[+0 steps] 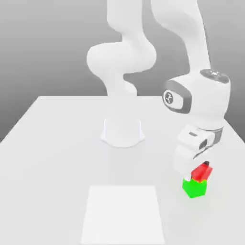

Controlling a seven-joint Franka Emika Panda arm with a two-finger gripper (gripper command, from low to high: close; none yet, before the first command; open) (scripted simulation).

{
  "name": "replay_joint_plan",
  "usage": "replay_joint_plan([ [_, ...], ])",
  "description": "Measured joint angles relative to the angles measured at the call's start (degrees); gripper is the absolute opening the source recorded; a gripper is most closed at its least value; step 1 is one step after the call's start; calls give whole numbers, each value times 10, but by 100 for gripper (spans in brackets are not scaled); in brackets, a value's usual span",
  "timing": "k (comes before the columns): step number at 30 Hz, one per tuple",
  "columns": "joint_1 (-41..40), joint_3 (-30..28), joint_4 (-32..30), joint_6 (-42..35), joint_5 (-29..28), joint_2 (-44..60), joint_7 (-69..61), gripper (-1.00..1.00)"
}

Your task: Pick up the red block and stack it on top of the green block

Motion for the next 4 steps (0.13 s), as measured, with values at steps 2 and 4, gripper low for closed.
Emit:
replay_joint_plan([
  [2,7,-1,-1,-34,23,-36,-16,100],
  [4,13,-5,-3,-69,43,-73,-30,100],
])
